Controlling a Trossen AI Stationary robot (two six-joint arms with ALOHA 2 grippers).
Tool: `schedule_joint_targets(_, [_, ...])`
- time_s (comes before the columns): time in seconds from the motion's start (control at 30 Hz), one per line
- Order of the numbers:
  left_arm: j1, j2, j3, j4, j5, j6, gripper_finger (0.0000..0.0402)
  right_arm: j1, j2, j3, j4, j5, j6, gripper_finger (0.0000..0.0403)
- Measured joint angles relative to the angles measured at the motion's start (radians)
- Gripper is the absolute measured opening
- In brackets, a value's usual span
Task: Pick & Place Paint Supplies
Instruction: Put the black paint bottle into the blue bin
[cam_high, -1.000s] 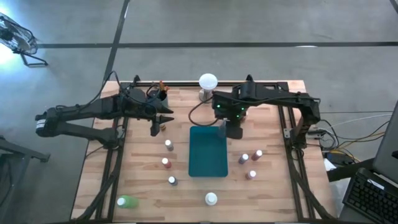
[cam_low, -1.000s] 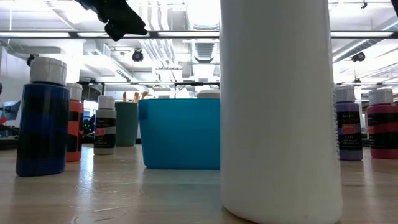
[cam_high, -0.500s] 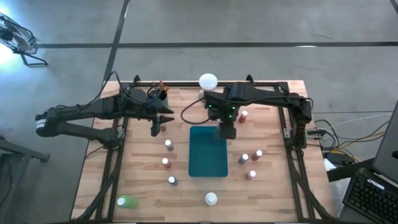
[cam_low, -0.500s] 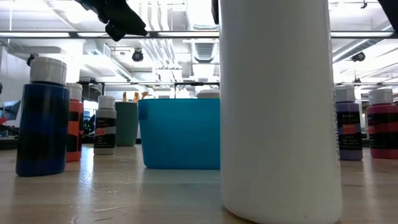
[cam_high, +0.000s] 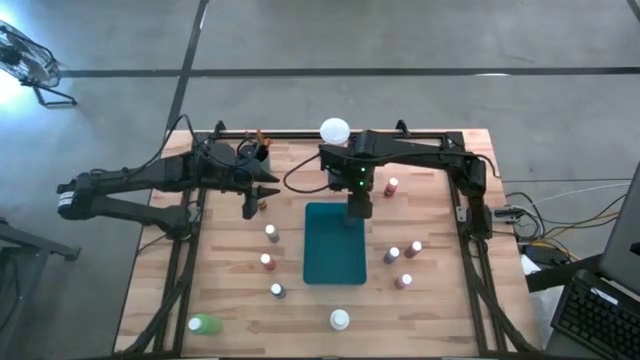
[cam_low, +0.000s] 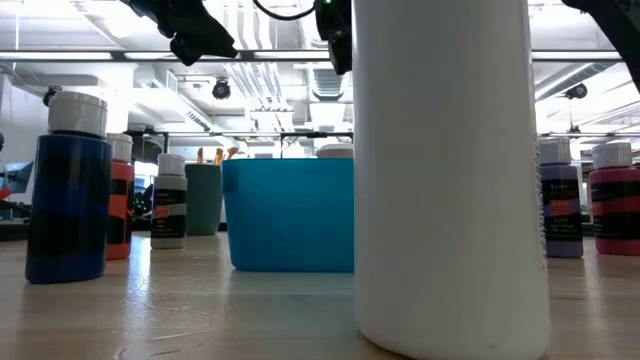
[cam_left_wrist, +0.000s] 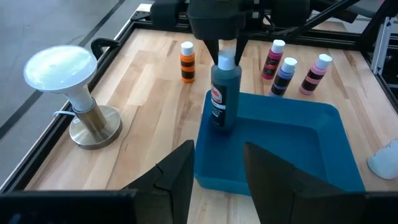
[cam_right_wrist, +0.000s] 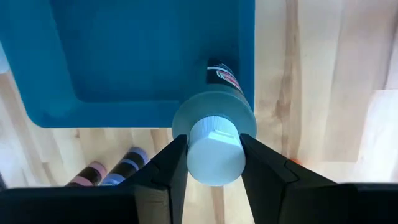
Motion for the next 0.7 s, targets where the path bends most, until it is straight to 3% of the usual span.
schedule_joint_targets(0.7, [0.0,0.0,0.0,-0.001,0.0,-0.009,0.0142,-0.02,0.007,-0.047,0.048,-0.009,-0.033,0.0116])
